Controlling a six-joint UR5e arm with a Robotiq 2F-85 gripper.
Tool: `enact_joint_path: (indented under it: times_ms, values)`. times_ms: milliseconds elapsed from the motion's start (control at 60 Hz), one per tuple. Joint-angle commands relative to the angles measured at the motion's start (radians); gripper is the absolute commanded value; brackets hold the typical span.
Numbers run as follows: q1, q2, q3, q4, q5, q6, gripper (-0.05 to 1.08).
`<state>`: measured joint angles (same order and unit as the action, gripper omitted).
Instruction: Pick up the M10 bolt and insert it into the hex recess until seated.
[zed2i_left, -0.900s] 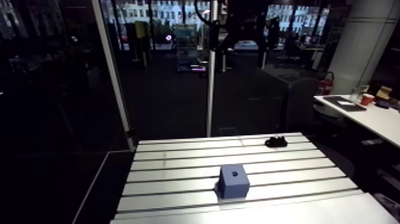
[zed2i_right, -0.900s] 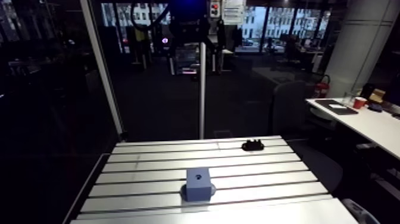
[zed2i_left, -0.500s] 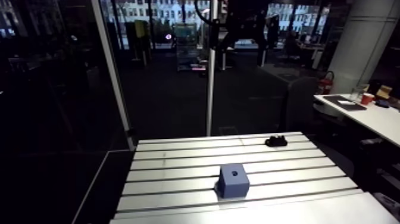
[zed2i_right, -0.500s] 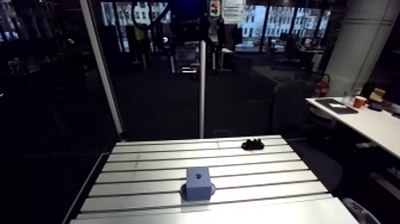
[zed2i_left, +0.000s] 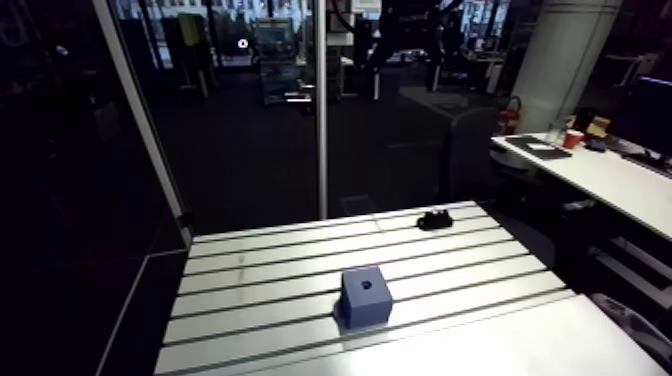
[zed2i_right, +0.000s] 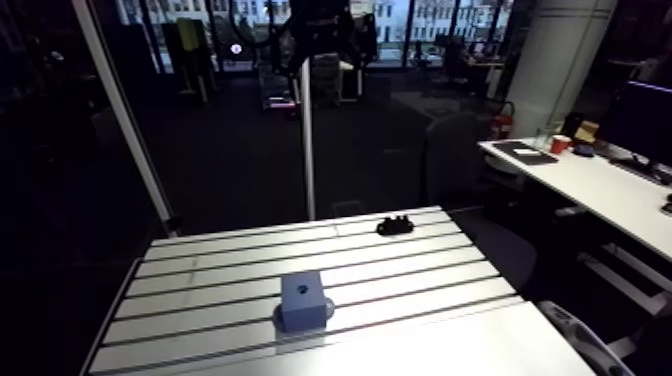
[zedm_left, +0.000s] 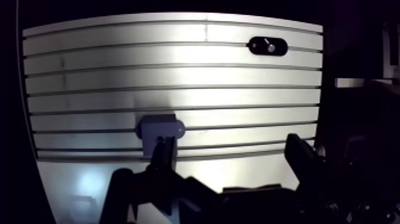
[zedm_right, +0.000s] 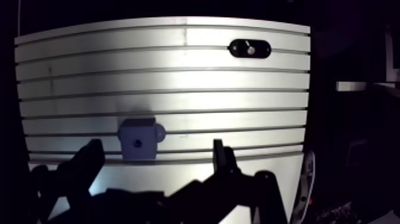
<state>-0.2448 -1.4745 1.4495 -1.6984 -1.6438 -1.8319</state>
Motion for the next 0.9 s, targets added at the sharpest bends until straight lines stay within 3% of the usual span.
enact_joint_path:
  times_ms: [17, 750, 900]
  values:
    - [-0.113, 0.067, 0.047, -0.203, 0.011, -0.1, 0.01]
    - [-0.108, 0.112, 0.097, -0.221, 0.008, -0.046, 0.01]
    - [-0.112, 0.113, 0.117, -0.283, 0.012, -0.037, 0.01]
